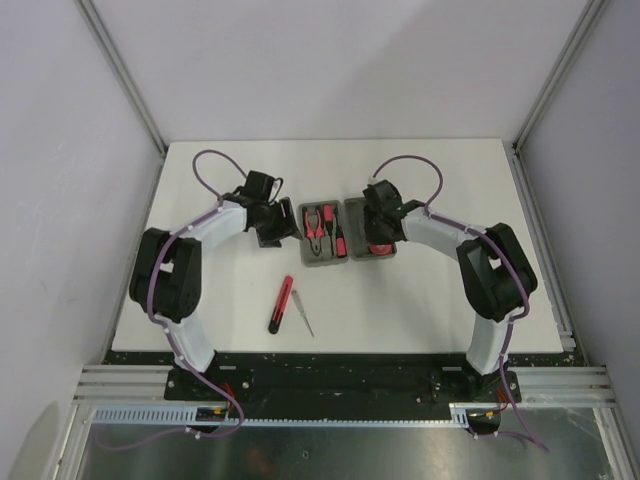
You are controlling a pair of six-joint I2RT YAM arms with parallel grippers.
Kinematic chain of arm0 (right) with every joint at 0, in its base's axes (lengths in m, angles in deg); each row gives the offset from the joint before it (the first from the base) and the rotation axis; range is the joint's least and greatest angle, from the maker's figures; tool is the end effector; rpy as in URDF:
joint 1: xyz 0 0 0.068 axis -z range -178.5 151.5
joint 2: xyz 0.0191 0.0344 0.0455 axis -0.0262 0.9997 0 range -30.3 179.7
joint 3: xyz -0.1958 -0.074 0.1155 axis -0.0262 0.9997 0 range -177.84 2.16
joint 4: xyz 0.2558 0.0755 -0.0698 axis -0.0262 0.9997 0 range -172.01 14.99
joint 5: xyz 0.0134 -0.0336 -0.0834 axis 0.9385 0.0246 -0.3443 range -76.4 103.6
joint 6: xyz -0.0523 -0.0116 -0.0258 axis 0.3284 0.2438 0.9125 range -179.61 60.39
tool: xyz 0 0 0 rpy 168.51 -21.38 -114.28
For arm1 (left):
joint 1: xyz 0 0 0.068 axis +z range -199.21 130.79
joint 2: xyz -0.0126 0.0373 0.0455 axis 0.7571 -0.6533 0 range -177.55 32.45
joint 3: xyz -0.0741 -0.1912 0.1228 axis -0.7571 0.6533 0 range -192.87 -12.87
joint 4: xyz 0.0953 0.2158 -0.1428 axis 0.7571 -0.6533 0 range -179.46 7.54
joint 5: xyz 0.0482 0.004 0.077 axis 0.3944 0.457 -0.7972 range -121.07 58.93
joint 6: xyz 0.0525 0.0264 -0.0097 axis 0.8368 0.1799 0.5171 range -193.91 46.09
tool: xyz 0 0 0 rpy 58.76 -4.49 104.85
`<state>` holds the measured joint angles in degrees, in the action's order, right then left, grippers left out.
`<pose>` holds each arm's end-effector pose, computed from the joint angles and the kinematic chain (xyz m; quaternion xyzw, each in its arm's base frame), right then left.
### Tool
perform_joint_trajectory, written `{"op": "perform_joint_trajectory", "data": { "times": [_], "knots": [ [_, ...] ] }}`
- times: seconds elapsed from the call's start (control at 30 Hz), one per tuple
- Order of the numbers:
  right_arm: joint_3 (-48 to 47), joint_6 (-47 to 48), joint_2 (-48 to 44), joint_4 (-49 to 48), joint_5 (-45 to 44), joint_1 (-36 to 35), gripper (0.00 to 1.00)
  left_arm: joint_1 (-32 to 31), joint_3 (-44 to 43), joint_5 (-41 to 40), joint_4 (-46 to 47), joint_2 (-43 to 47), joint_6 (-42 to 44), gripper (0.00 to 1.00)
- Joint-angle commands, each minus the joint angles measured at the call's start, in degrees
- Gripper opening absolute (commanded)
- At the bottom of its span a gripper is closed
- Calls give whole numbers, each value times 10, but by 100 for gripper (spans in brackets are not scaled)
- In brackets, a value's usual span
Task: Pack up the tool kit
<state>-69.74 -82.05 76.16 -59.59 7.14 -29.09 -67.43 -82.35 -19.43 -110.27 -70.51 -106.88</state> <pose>0.3443 0.1977 0.1366 -0.0521 0.9559 0.0784 0.2781 0.3559 -0.1263 0.1407 -0.0988 0.9590 -0.1951 0.1800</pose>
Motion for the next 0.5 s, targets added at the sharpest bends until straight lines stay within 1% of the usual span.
{"op": "perform_joint_trajectory", "data": {
  "times": [0.0,0.13,0.23,0.3,0.4,0.47],
  "knots": [
    [-30,29,-3,37,-30,-11,39,10,-8,-28,-1,58,12,68],
    [-76,56,-32,17,-40,-37,58,22,2,-43,-1,87,10,76],
    [-94,95,-45,9,-28,-70,69,35,14,-59,-1,109,9,83],
    [-105,122,-42,17,-14,-99,72,45,20,-68,-1,123,10,88],
    [-114,161,-26,37,-10,-152,74,59,23,-86,-2,140,11,97],
    [-115,179,-15,49,-1,-180,74,66,22,-104,-6,151,16,99]
  ]
}}
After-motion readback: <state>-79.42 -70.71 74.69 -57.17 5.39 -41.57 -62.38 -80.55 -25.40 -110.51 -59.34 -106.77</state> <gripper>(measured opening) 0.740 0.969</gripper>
